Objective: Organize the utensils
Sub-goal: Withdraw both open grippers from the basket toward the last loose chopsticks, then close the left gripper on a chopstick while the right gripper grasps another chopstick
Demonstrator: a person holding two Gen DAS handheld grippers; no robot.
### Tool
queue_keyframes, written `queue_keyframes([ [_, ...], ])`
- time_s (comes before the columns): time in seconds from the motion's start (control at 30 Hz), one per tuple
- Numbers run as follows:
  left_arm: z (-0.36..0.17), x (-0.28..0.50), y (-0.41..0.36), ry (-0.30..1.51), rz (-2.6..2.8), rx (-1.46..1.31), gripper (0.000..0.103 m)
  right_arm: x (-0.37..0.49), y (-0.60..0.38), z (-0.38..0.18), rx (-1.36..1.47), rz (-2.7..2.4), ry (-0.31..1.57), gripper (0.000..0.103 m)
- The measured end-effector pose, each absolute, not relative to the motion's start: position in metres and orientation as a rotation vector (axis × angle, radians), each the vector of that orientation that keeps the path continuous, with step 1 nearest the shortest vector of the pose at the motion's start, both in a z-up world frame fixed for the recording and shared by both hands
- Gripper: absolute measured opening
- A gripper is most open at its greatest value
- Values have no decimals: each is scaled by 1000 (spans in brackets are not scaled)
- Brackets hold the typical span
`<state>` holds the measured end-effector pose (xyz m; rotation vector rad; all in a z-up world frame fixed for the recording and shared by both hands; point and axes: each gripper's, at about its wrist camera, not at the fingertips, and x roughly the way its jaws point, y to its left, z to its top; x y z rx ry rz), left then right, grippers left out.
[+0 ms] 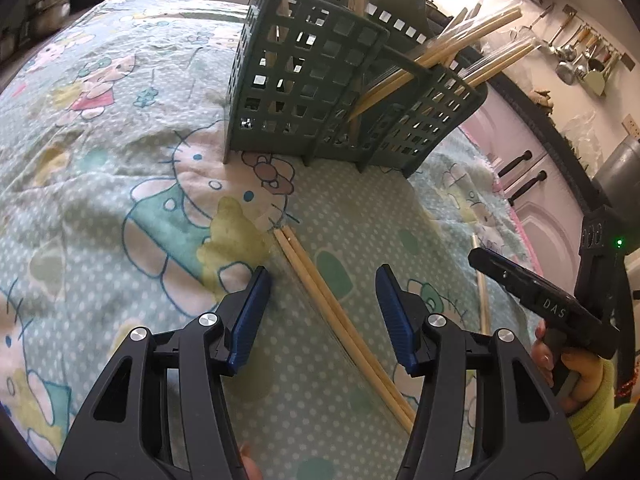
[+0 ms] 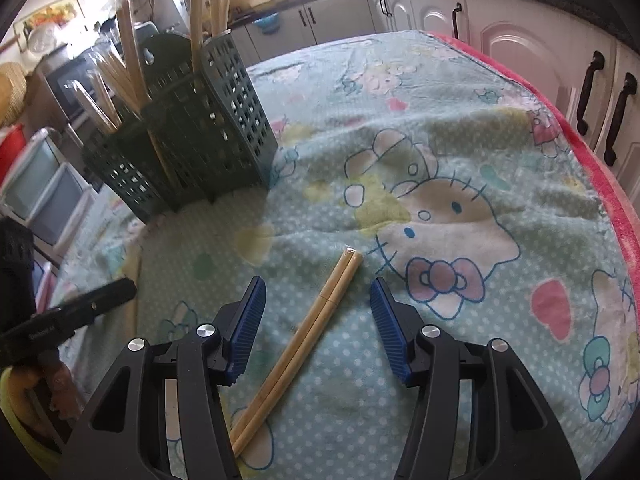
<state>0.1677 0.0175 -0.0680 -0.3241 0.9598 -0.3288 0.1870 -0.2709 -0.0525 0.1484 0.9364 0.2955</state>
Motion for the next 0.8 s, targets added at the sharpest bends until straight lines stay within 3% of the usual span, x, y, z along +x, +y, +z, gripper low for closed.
queue_keyframes([
  [0.1, -69, 175, 14, 961, -315, -308, 46, 189, -265, -53, 110, 286, 938, 53],
  [0.2, -69, 183, 11, 962, -279, -276, 34, 192, -263, -55, 98, 284, 938, 54],
  [0.27, -71, 186, 11, 960, -253, -256, 21, 195, -262, -55, 88, 283, 938, 53],
  [0.33, -72, 189, 14, 958, -243, -261, 15, 197, -261, -55, 73, 277, 936, 51],
  [0.57, -73, 186, 24, 941, -247, -295, 9, 203, -269, -55, 115, 251, 930, 20],
  [0.8, -59, 176, 37, 901, -255, -343, 6, 203, -265, -44, 199, 345, 913, 12],
])
